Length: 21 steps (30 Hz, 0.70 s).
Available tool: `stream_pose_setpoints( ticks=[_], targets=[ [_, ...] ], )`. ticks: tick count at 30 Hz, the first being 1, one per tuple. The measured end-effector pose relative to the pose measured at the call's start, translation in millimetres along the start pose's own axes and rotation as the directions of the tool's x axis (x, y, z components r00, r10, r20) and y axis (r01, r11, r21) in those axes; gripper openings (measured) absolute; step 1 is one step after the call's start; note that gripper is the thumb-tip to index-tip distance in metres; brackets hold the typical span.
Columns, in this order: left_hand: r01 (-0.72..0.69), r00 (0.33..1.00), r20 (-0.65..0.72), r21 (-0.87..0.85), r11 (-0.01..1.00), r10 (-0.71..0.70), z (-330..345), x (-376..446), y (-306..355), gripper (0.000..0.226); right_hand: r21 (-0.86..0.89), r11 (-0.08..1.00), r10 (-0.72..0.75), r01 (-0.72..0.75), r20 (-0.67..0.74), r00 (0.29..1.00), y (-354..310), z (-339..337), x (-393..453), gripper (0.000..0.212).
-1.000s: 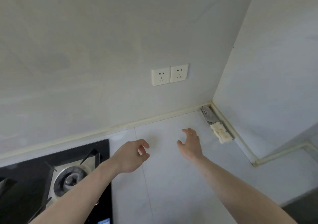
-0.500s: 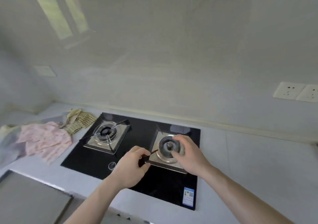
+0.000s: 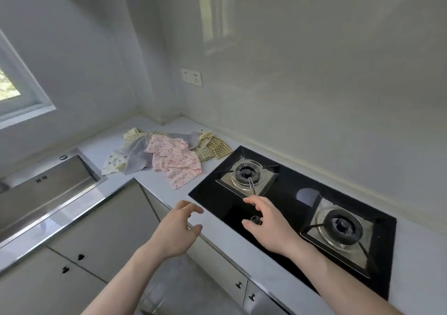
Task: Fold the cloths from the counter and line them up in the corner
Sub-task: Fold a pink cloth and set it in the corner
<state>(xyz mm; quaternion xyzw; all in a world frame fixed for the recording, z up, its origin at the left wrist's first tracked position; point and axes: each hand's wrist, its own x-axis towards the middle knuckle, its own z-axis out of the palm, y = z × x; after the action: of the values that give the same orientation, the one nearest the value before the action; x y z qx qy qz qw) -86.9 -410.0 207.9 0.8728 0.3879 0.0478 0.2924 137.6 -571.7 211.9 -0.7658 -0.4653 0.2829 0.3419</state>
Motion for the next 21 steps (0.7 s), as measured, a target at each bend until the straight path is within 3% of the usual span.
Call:
stream_pose_setpoints(
  ticks=[8,15,21],
  targets=[
    [0.125,0.992,-0.008,0.001,0.992,-0.125,-31,39,-83,0.038,0.001,1.000,-0.021,0.021,0.106,0.994,-24,49,89,0.054],
    [0.210,0.974,0.065,0.082,0.974,-0.216,-52,91,-140,0.040,-0.032,0.999,-0.026,0.032,0.177,0.984,-40,81,166,0.055],
    [0.221,0.943,0.213,0.172,0.960,-0.255,-43,152,-180,0.052,-0.034,0.999,0.013,-0.007,0.190,0.982,-50,99,202,0.053]
  ],
)
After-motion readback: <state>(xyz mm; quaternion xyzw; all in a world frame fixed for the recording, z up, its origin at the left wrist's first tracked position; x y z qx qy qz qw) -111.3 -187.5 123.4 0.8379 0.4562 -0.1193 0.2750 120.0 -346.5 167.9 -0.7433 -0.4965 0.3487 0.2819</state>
